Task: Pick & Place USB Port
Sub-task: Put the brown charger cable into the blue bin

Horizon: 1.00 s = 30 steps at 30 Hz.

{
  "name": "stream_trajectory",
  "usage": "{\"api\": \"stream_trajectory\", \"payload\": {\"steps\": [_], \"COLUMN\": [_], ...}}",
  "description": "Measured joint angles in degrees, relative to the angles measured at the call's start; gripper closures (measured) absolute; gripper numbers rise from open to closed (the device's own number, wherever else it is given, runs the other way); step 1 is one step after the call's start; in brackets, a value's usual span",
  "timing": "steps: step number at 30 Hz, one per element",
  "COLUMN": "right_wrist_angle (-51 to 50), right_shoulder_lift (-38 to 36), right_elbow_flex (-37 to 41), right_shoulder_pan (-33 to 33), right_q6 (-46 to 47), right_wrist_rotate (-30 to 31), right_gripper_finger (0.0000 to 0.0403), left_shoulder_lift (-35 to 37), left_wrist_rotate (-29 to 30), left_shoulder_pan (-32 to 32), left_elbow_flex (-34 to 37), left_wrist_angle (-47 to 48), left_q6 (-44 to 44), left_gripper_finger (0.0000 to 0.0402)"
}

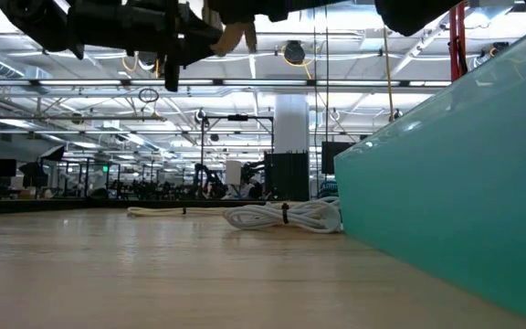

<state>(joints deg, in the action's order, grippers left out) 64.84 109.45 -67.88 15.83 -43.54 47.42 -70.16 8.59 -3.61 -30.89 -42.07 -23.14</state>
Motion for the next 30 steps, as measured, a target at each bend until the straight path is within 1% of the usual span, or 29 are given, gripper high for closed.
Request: {"api": "stream_trajectory", "payload": {"steps": [3, 5, 8, 11, 13, 15, 18, 19, 22, 24, 26, 28, 30], "right_wrist_angle": [0.3, 0.3, -0.1, -1.2, -2.0, -4.4, -12.8, -16.9, -31.4, -39.0, -41.4, -39.9, -37.7], "right_shoulder_lift": [-0.1, -0.1, -0.3, -0.4, -0.4, -0.4, -0.4, -0.4, -0.3, 0.5, 1.3, 2.0, 2.0], "right_elbow_flex": [0.0, 0.0, 0.0, 0.0, -0.2, -1.4, -5.2, -6.8, -12.1, -15.3, -16.5, -16.5, -16.6], "right_shoulder_pan": [0.0, 0.0, 0.0, 0.0, 0.0, 0.1, 0.5, 0.7, 0.8, 0.6, -0.2, -1.4, -2.7], "right_q6": [-0.2, 0.9, 4.6, 9.0, 11.3, 13.7, 20.4, 24.0, 38.1, 43.0, 42.4, 40.2, 38.7], "right_wrist_rotate": [5.6, 8.0, 8.3, 8.8, 10.3, 13.4, 18.5, 18.6, 19.2, 20.6, 24.0, 25.9, 26.0], "right_gripper_finger": [0.0237, 0.0221, 0.0203, 0.0191, 0.0187, 0.0185, 0.0186, 0.0187, 0.0194, 0.02, 0.0205, 0.0208, 0.0208], "left_shoulder_lift": [2.7, 4.6, 8.1, 11.3, 12.9, 14.8, 15.3, 15.5, 14.7, 13.5, 12.0, 10.9, 9.6], "left_wrist_rotate": [1.6, 3.5, 4.6, 4.5, 5.2, 8.2, 12.6, 14.8, 22.1, 28.5, 35.6, 42.8, 48.7], "left_shoulder_pan": [0.0, 0.0, -0.6, -1.4, -1.6, -1.7, -1.7, -1.6, -0.6, 0.7, 2.5, 4.2, 5.7], "left_elbow_flex": [-0.1, -0.1, -0.1, -0.7, -1.8, -3.0, -5.5, -6.2, -8.5, -9.2, -9.5, -9.6, -9.7], "left_wrist_angle": [6.9, 12.5, 22.6, 34.9, 40.8, 47.6, 55.4, 57.1, 56.5, 56.8, 55.0, 53.0, 51.1], "left_q6": [0.1, 0.1, 1.4, 2.7, 2.6, 1.9, -0.4, -0.9, -0.5, 0.9, 3.1, 4.4, 5.5], "left_gripper_finger": [0.0372, 0.0374, 0.0377, 0.0377, 0.0377, 0.0377, 0.0377, 0.0377, 0.0377, 0.0377, 0.0377, 0.0377, 0.0377]}}
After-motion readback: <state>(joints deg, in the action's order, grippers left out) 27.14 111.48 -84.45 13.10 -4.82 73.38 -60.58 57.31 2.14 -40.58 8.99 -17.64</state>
